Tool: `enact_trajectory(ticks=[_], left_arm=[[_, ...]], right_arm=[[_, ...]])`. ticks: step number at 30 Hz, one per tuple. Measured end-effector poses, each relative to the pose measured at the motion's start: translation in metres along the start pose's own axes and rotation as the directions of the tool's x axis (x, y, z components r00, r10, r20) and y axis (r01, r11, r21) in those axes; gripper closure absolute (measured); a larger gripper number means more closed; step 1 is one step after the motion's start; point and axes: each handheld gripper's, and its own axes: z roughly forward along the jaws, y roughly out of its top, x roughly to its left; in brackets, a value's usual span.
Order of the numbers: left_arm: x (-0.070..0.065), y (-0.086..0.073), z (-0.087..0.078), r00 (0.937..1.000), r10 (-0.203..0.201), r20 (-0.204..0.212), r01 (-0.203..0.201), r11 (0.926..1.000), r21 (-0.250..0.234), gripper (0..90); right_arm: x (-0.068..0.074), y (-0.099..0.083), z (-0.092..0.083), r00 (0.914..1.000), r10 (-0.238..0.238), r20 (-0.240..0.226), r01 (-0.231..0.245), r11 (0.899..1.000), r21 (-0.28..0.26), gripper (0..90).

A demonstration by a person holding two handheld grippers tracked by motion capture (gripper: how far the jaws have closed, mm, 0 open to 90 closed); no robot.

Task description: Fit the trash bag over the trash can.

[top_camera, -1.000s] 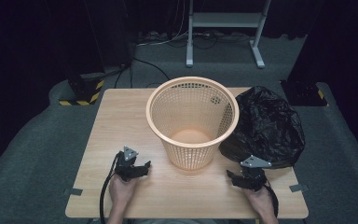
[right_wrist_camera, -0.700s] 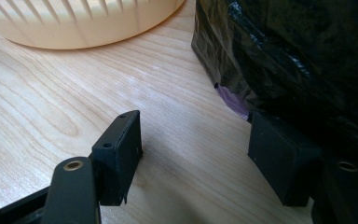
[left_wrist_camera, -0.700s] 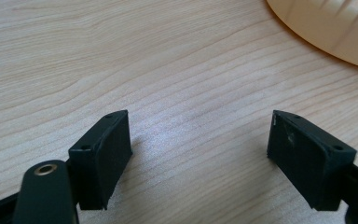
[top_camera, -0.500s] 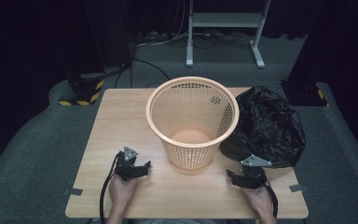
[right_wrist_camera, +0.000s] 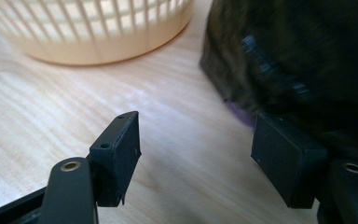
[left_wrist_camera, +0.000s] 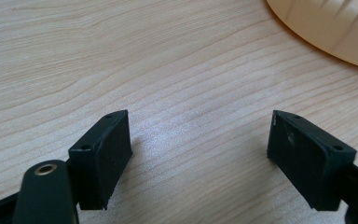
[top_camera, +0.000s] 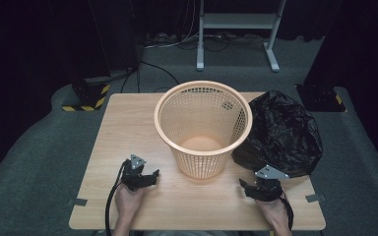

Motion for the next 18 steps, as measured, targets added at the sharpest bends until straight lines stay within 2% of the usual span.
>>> enact_trajectory(ticks=[9,14,18], left_arm=[[0.000,0.000,0.000,1.0000,-0.002,-0.001,0.002,1.0000,-0.002,22.0],[0.000,0.000,0.000,1.0000,-0.002,-0.001,0.002,1.0000,-0.002,22.1],[0.000,0.000,0.000,1.0000,-0.002,-0.002,0.002,1.0000,-0.002,22.1]], right_arm=[[-0.001,0.004,-0.012,0.9995,0.022,-0.021,-0.023,0.999,-0.032,33.7],[-0.001,0.008,-0.015,0.9996,0.001,-0.028,-0.003,0.999,-0.049,34.4],[-0.003,0.011,-0.016,0.9994,0.005,-0.035,-0.007,0.999,-0.050,34.4]])
